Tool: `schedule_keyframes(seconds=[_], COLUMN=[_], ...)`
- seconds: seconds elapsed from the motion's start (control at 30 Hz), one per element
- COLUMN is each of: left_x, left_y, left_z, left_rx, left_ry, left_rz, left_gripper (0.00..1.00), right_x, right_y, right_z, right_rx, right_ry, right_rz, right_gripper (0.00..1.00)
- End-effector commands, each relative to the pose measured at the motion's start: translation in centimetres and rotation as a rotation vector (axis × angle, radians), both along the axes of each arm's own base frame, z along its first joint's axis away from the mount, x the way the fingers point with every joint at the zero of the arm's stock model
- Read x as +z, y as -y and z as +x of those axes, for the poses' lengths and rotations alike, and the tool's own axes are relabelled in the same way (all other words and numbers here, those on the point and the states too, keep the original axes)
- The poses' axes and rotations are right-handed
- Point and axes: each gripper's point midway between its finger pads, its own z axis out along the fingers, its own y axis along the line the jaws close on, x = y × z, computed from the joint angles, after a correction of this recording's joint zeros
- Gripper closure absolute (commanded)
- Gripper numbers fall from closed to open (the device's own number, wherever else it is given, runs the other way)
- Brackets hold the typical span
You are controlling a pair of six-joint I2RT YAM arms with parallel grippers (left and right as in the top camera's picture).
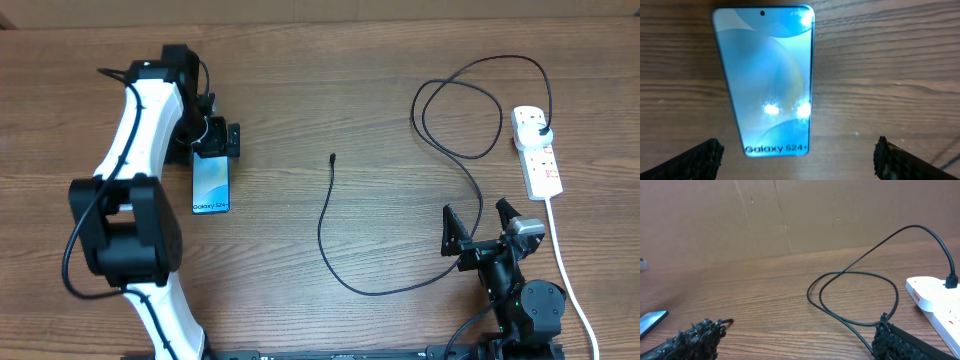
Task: Plug charger to phone and switch on socket
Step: 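Move the left gripper down over the phone and close on it, then lift the phone with the left gripper, tilting it upright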
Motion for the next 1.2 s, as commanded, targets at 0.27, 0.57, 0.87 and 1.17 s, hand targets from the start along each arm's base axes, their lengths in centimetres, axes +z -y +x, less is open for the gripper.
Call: schedule_keyframes(seconds=[0.27,0.57,0.87,1.17], left_x=[-3.8,-4.3,-6.8,-8.6], left_y=[-1.1,-2.7,-1.7,-1.5], left_z=[1.4,2.0,0.6,-1.1], left_rx=[0.063,0.113,0.066,0.068], left_ry=[-0.018,0.006,-0.020,-0.059], left_rz=[0.038,0.045,-0.021,-0.030], left_gripper=[0.00,0.00,0.00,0.00], right_x=[0.2,0.3,0.3,0.3], right_y=[0.0,0.0,0.0,0.0], right_z=[0.0,0.0,0.0,0.0], right_rx=[-0.002,-0.002,-0.002,-0.002], right_ry=[0.011,0.011,0.011,0.011], right_rz=[0.002,0.002,0.002,0.002], right_gripper=[0.00,0.00,0.00,0.00])
